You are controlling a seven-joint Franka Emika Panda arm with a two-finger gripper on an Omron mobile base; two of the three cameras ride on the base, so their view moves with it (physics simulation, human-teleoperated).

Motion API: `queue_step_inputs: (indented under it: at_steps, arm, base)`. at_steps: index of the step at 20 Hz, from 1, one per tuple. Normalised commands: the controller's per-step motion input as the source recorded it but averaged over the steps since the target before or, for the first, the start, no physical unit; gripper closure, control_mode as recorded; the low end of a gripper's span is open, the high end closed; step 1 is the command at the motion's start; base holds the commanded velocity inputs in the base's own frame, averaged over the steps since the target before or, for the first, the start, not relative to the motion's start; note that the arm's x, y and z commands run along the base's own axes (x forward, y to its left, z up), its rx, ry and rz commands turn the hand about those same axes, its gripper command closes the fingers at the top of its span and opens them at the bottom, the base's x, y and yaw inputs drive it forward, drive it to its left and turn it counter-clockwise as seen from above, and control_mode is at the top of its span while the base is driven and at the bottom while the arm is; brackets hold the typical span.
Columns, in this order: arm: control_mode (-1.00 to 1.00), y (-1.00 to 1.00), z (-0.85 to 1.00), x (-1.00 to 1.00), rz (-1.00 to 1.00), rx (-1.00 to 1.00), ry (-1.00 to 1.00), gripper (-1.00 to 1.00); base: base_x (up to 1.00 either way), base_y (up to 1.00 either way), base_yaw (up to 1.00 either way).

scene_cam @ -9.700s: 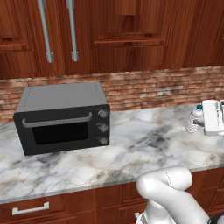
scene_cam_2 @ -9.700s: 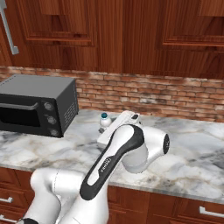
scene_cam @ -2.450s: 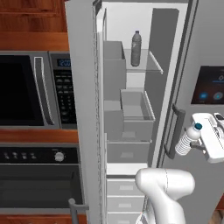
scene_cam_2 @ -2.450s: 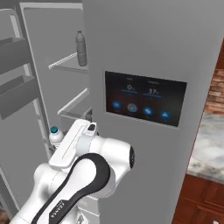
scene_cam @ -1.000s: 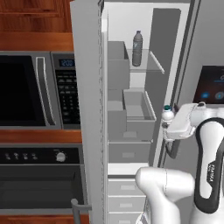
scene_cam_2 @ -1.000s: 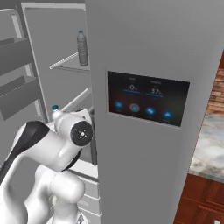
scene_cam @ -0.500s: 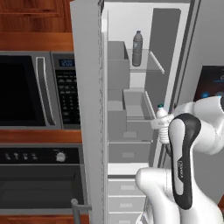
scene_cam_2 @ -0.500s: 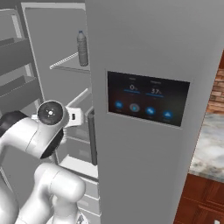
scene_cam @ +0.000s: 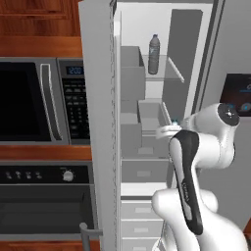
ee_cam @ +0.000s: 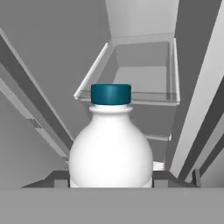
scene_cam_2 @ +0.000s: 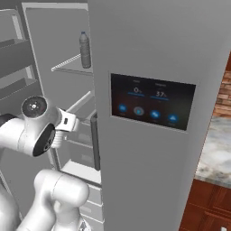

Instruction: Take the bottled waters from the counter and place them in the freezer to freeze. Close the freezer door after placing the bottles.

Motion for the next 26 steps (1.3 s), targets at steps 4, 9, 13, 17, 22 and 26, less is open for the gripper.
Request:
queue_step_inputs:
  at_steps: [4, 9, 13, 17, 22, 26]
  arm:
    - [-1.00, 0.00, -0.65, 0.16, -0.14, 0.00, -0.02, 1.00]
    - [-1.00, 0.05, -0.68, 0.37, -0.11, -0.01, -0.01, 1.00]
    - [-1.00, 0.10, -0.47, 0.43, -0.10, -0.08, -0.11, 1.00]
    - [-1.00, 0.11, -0.45, 0.68, -0.05, -0.11, -0.19, 1.00]
    - [-1.00, 0.00, -0.47, 0.74, 0.00, -0.10, -0.23, 1.00]
    - [-1.00, 0.00, -0.09, 0.46, 0.00, -0.01, -0.47, 1.00]
  base:
    - [0.00, 0.00, 0.00]
    - [0.00, 0.00, 0.00]
    - [0.00, 0.00, 0.00]
    - [0.00, 0.00, 0.00]
    - [0.00, 0.00, 0.00]
    - [0.00, 0.00, 0.00]
